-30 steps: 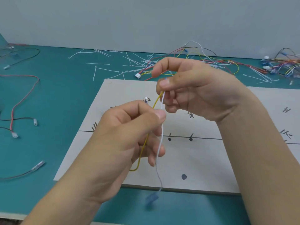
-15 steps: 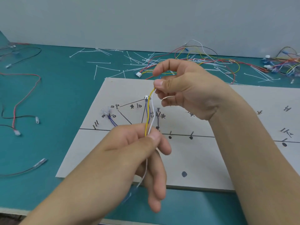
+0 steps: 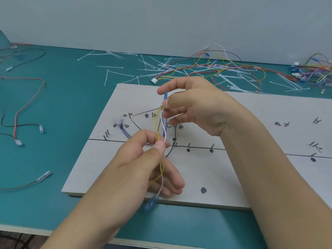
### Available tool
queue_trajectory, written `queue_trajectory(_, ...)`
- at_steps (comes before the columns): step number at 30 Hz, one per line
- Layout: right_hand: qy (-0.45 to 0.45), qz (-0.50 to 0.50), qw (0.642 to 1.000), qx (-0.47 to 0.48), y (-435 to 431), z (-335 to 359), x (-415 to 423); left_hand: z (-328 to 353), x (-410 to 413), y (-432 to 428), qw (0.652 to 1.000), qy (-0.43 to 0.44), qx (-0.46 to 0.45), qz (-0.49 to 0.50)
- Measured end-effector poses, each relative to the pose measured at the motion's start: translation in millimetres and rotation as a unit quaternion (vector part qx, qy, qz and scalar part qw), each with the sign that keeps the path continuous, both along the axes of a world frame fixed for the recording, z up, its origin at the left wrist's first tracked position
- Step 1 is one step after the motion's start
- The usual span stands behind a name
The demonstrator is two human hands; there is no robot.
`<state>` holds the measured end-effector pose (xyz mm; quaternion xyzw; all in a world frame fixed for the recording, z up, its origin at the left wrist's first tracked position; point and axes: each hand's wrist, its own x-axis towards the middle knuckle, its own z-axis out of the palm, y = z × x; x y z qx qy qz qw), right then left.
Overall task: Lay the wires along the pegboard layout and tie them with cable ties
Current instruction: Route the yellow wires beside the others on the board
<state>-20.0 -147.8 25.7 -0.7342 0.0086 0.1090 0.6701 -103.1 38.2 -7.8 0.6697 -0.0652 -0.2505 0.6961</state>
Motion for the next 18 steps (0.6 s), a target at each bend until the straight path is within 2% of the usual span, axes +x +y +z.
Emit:
queue_trajectory(8,-0.011,-0.015,1.0,0.008,1,-3,3,0,9,-7,0.999,-0.019,0.021,0.021)
queue_trajectory(14,-0.049,-0.016,0.994,-0.096,8,-7,3,0,12,-2,0.995,0.017,0.043,-0.084)
queue_trajectory(18,-0.064,-0.043,0.989,-0.125,11,-10,4,1,10,1,0.993,0.073,-0.015,-0.089)
